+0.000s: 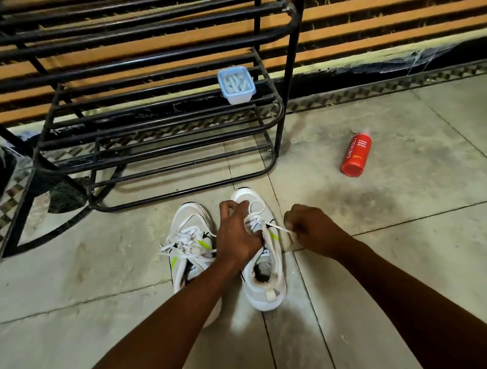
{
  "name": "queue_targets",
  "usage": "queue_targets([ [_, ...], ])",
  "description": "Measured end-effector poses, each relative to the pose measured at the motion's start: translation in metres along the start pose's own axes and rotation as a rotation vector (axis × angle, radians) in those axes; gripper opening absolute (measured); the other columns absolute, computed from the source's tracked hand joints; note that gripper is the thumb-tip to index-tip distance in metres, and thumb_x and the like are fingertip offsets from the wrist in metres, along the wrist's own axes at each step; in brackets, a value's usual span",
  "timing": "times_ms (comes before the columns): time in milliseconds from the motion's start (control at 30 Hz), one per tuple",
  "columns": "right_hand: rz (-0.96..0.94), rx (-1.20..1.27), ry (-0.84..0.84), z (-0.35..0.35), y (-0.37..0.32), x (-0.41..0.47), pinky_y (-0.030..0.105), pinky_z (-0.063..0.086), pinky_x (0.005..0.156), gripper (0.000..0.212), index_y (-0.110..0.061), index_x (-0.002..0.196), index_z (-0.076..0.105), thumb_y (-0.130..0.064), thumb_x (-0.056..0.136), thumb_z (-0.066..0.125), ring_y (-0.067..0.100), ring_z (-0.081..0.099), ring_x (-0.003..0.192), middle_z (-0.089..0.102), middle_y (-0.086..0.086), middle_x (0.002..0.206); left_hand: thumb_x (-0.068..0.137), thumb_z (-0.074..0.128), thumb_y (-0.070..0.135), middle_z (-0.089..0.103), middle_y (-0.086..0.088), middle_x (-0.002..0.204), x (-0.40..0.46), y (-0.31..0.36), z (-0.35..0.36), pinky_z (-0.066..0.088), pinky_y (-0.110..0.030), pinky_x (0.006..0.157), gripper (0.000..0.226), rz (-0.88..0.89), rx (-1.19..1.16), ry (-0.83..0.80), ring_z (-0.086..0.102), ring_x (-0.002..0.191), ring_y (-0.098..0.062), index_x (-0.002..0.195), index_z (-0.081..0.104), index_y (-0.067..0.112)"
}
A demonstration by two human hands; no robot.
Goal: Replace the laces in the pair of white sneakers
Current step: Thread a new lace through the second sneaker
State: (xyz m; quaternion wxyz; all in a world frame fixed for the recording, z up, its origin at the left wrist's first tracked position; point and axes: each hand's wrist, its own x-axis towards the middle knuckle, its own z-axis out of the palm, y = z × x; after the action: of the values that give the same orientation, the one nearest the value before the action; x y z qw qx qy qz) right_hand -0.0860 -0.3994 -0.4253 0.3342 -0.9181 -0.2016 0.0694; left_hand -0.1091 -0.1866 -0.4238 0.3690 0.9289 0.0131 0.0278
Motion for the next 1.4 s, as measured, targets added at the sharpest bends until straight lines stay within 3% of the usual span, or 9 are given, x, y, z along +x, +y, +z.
queue_targets([
  [67,-0.014,-0.290,-0.229,0.000,-0.004,0.002,0.040,0.052,0.071,0.014,-0.018,0.086,0.066,-0.020,0.080,0.054,0.028,0.064,0.084,0.064,0.005,0.086,0.071,0.086,0.030,0.037,0.005,0.124,0.000,-0.001,0.001,0.055,-0.033,0.081,0.056,0.002,-0.002,-0.003,0.057,0.101,-0.016,0.121,0.061,0.026],
  [167,-0.146,-0.232,0.076,-0.006,-0.025,0.012,0.036,0.046,0.072,0.014,-0.016,0.076,0.068,-0.004,0.083,0.062,0.025,0.060,0.073,0.067,0.003,0.076,0.071,0.086,0.029,0.037,0.004,0.125,0.000,-0.003,0.002,0.055,-0.033,0.084,0.059,-0.002,-0.021,0.001,0.059,0.103,-0.018,0.125,0.061,0.024],
  [267,-0.036,0.276,0.557,-0.024,-0.057,0.017,0.028,0.047,0.077,0.022,-0.009,0.073,0.073,-0.001,0.091,0.062,0.017,0.064,0.093,0.069,0.001,0.070,0.073,0.085,0.024,0.038,0.001,0.128,0.000,-0.003,0.000,0.051,-0.029,0.083,0.063,-0.025,-0.014,-0.010,0.060,0.101,-0.020,0.130,0.060,0.019],
  [400,0.200,1.222,0.488,-0.035,-0.074,0.022,0.034,0.053,0.064,0.023,0.001,0.075,0.060,0.009,0.095,0.051,0.029,0.066,0.073,0.050,0.020,0.072,0.073,0.085,0.021,0.038,0.001,0.128,0.001,-0.003,-0.001,0.051,-0.029,0.080,0.061,-0.026,-0.030,-0.015,0.059,0.095,-0.018,0.129,0.062,0.016],
  [633,0.136,-0.426,-0.229,0.008,-0.022,-0.014,0.038,0.048,0.068,0.017,-0.024,0.115,0.042,-0.020,0.099,0.048,0.031,0.063,0.094,0.059,0.004,0.106,0.073,0.087,0.022,0.040,0.003,0.133,0.001,-0.001,0.001,0.043,-0.021,0.083,0.070,-0.043,-0.017,-0.023,0.052,0.098,-0.012,0.137,0.059,0.017],
  [733,0.143,-0.521,-0.086,0.003,-0.033,-0.005,0.034,0.040,0.061,0.032,-0.026,0.125,0.042,-0.018,0.094,0.051,0.030,0.062,0.092,0.064,0.005,0.094,0.074,0.087,0.022,0.040,0.003,0.131,0.002,-0.001,0.000,0.040,-0.018,0.084,0.069,-0.045,-0.028,-0.022,0.052,0.099,-0.011,0.137,0.060,0.016],
  [933,-0.215,-0.622,0.212,-0.011,-0.058,0.015,0.026,0.027,0.050,0.017,-0.017,0.066,0.053,-0.008,0.066,0.068,0.027,0.051,0.067,0.055,0.000,0.059,0.074,0.087,0.023,0.039,0.004,0.131,0.003,-0.003,0.001,0.040,-0.018,0.082,0.073,-0.063,-0.027,-0.044,0.059,0.106,-0.016,0.140,0.058,0.017],
  [1200,-0.117,-0.503,0.238,-0.026,-0.062,0.011,0.033,0.028,0.071,0.013,-0.023,0.080,0.064,-0.027,0.086,0.054,0.022,0.053,0.088,0.063,-0.007,0.074,0.088,0.071,0.008,0.043,0.003,0.135,0.005,0.001,0.000,0.043,-0.013,0.081,0.046,-0.205,-0.186,-0.060,0.061,0.107,-0.014,0.132,0.062,0.016],
  [1400,0.019,-0.016,0.359,-0.044,-0.073,0.011,0.043,0.049,0.076,0.013,-0.022,0.085,0.061,-0.012,0.088,0.054,0.016,0.060,0.079,0.060,-0.012,0.080,0.097,0.045,-0.010,0.062,-0.008,0.072,0.011,0.020,-0.018,0.044,-0.023,0.045,0.036,-0.573,-0.723,-0.087,0.054,0.040,-0.009,0.126,0.055,0.008],
])
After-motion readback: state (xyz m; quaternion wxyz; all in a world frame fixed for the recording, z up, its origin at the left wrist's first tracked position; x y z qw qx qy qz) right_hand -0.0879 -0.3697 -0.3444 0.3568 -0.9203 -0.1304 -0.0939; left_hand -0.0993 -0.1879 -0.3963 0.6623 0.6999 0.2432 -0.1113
